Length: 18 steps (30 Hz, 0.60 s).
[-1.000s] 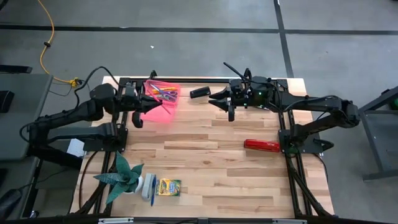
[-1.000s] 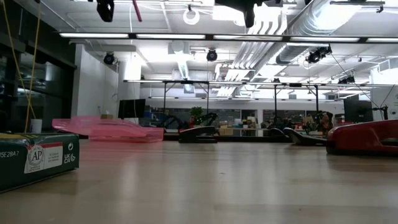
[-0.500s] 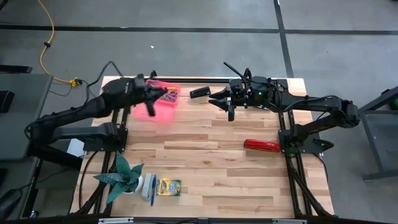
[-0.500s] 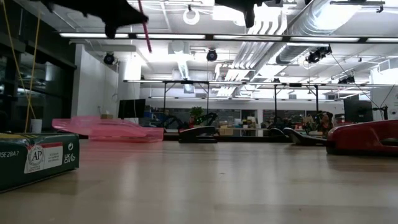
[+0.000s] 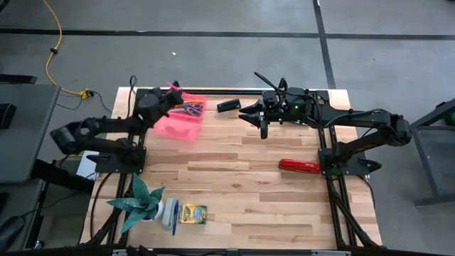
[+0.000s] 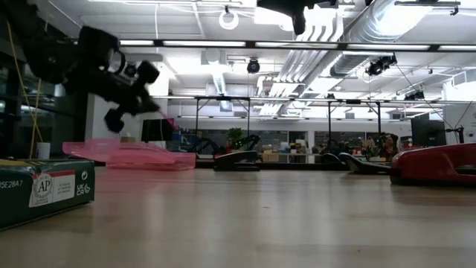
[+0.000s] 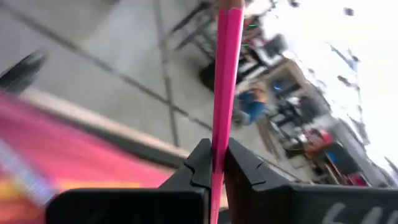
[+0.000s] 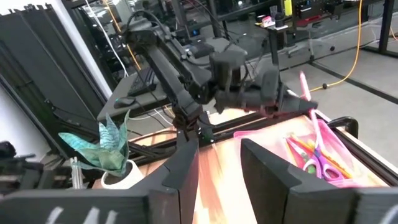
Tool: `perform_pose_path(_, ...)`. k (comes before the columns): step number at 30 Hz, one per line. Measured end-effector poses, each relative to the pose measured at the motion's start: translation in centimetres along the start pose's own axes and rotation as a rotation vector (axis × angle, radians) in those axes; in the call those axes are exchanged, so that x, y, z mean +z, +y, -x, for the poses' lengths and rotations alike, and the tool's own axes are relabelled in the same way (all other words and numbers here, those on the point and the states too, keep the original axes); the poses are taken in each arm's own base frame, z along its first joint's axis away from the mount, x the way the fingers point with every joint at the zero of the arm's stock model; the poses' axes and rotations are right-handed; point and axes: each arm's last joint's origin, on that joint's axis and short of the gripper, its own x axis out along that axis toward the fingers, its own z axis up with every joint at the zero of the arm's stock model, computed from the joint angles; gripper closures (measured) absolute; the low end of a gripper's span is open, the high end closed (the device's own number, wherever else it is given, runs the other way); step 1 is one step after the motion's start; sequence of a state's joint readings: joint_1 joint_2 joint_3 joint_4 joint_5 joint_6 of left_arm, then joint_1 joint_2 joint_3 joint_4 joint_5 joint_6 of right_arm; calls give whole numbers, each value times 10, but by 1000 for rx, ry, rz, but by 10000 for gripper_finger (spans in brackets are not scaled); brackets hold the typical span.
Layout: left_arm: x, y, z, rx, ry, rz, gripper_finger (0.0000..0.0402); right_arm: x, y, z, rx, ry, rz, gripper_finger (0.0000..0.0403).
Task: Pack school essentials
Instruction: Put the pink pencil into the pink supply box
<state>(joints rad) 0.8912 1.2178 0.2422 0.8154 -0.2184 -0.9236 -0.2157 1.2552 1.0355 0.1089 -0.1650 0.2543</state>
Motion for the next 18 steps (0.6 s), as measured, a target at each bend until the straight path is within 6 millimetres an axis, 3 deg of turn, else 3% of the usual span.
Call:
perform_pose_path(9,-25,17,-12,313,76,26,401,0,-1,0,-43,-10,-8,290)
perform_pose_path(18,-18,-2,-28,435,77,-66,401,-1,-2,0,-50,-2,-19,290)
